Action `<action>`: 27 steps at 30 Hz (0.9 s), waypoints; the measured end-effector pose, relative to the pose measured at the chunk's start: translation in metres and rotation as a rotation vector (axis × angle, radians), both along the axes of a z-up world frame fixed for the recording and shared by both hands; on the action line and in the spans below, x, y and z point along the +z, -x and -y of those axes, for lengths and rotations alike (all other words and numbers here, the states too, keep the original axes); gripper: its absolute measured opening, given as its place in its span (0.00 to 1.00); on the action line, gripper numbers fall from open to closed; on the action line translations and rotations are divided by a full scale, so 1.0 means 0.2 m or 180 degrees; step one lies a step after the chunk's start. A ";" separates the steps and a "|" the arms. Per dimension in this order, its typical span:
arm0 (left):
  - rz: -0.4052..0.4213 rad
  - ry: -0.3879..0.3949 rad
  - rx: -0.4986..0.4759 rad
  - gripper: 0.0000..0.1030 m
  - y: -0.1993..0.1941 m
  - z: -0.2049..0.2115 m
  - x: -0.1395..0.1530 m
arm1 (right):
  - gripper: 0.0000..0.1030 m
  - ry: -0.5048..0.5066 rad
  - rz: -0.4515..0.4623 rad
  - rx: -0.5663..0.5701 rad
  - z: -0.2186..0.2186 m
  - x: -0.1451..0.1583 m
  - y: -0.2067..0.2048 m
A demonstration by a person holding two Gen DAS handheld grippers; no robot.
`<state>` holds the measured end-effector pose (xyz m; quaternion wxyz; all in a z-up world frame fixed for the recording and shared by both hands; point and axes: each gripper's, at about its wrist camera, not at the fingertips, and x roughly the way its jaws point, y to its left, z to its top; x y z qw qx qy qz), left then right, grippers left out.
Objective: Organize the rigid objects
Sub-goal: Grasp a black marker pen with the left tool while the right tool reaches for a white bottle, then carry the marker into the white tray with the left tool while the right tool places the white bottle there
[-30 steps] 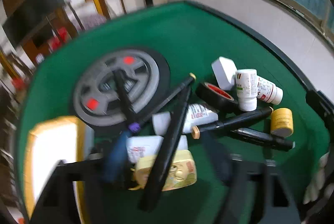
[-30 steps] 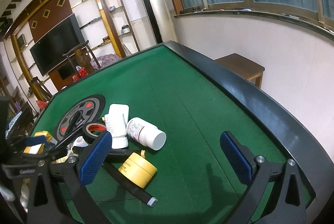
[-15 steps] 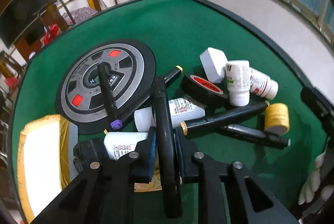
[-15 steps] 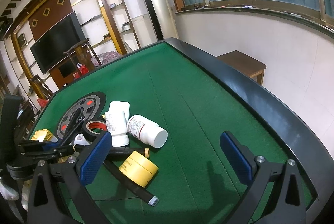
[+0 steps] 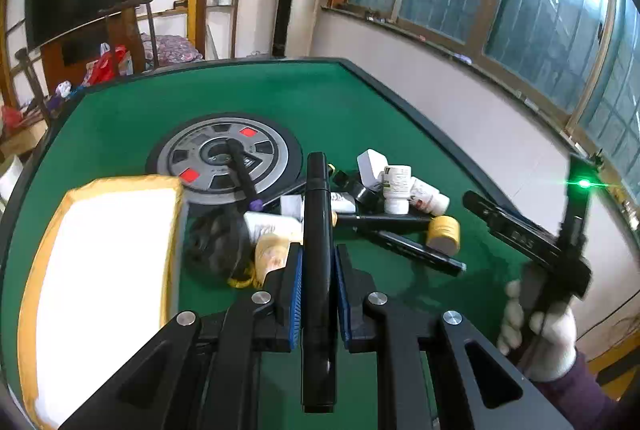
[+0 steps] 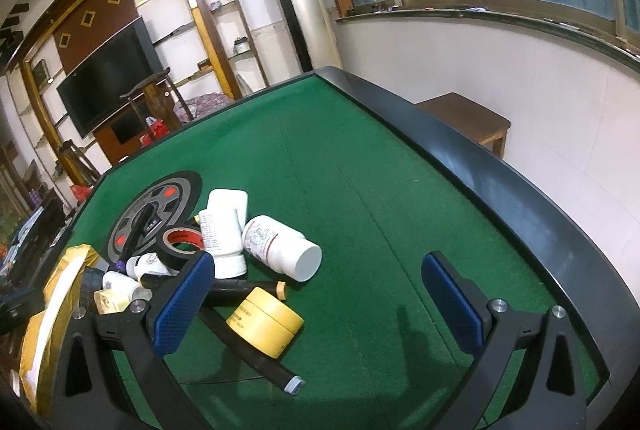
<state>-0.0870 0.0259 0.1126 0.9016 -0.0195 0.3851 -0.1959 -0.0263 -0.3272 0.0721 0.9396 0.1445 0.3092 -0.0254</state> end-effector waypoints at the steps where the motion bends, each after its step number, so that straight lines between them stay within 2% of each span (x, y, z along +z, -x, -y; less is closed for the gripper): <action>1: 0.0025 0.0038 0.0011 0.14 0.04 -0.04 0.02 | 1.00 -0.0027 -0.0006 0.0055 0.00 0.00 0.00; 3: 0.0068 0.0056 0.0034 0.14 0.10 -0.07 0.03 | 1.00 -0.0112 -0.0080 0.0183 0.01 0.01 -0.01; 7: 0.0095 0.0139 0.0095 0.14 0.17 -0.16 0.03 | 1.00 -0.0063 -0.0183 0.0418 -0.01 0.06 -0.02; 9: 0.0071 0.0200 0.0138 0.14 0.19 -0.20 0.01 | 1.00 0.0169 -0.0219 0.0659 -0.11 0.08 -0.04; 11: 0.0045 0.0241 0.0224 0.14 0.20 -0.24 -0.01 | 1.00 0.0536 -0.0312 0.1032 -0.27 0.07 -0.08; 14: -0.0014 0.0316 0.0338 0.14 0.22 -0.31 -0.05 | 0.98 0.1032 -0.0350 0.1187 -0.43 0.05 -0.13; 16: -0.0029 0.0316 0.0417 0.14 0.23 -0.35 -0.06 | 0.89 0.1122 -0.0360 0.1095 -0.44 0.05 -0.20; 20: -0.0046 0.0316 0.0508 0.14 0.23 -0.40 -0.09 | 0.75 0.0955 -0.0493 0.0941 -0.40 0.05 -0.34; 22: -0.0052 0.0321 0.0526 0.14 0.23 -0.39 -0.09 | 0.54 0.0845 -0.0638 0.0947 -0.40 0.00 -0.41; 24: -0.0051 0.0319 0.0522 0.14 0.24 -0.39 -0.10 | 0.53 0.0943 -0.0609 0.0906 -0.42 -0.01 -0.43; 26: -0.0049 0.0318 0.0507 0.14 0.24 -0.39 -0.11 | 0.47 0.1040 -0.0596 0.0912 -0.45 -0.02 -0.44; 27: -0.0048 0.0324 0.0503 0.14 0.25 -0.40 -0.11 | 0.35 0.1024 -0.0578 0.0951 -0.46 -0.02 -0.44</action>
